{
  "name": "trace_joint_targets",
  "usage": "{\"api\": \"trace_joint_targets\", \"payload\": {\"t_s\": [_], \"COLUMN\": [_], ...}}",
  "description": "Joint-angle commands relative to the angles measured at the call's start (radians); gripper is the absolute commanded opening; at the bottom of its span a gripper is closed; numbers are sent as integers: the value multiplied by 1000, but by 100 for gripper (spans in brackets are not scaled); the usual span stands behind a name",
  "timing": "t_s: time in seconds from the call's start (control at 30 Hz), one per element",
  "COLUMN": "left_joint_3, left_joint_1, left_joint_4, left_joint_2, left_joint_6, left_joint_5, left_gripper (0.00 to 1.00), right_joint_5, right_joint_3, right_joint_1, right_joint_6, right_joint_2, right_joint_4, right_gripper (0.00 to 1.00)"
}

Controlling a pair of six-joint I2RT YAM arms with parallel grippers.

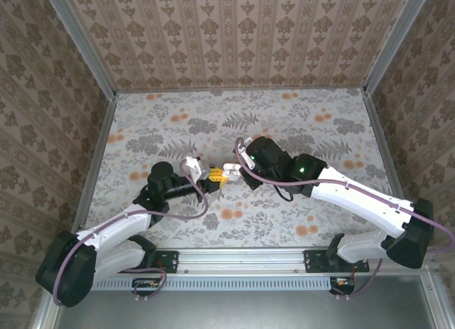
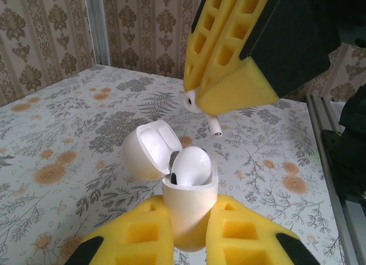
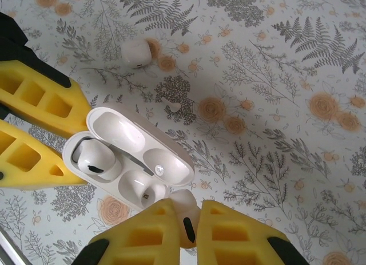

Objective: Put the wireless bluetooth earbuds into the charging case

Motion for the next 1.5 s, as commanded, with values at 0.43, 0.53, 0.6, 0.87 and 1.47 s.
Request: {"api": "trace_joint_targets", "payload": {"t_s": [0.43,0.53,0.6,0.87,1.47], "left_joint_3": [56,56,55,56,52], "left_joint_1": [-24,-28,-30,-32,-32], "left_joint_4": [28,38,39,38,64], "left_joint_2": [13,17,15,9,-2], "left_joint_6": [-38,-49,-52,-64,-93], "left_joint_5": [10,9,4,-15,-54], "left_gripper": [0,0,0,0,0], "right_joint_5": [115,138,157,233,96], "right_joint_3": [59,63,69,83,85], "right_joint_1": [47,54,62,108,159], "right_joint_6": [-101,-115,-124,-167,-92], "right_joint_2": [52,61,69,84,133], "right_joint_4": [-43,-43,-50,-78,-59], "right_gripper": [8,8,8,8,20]}}
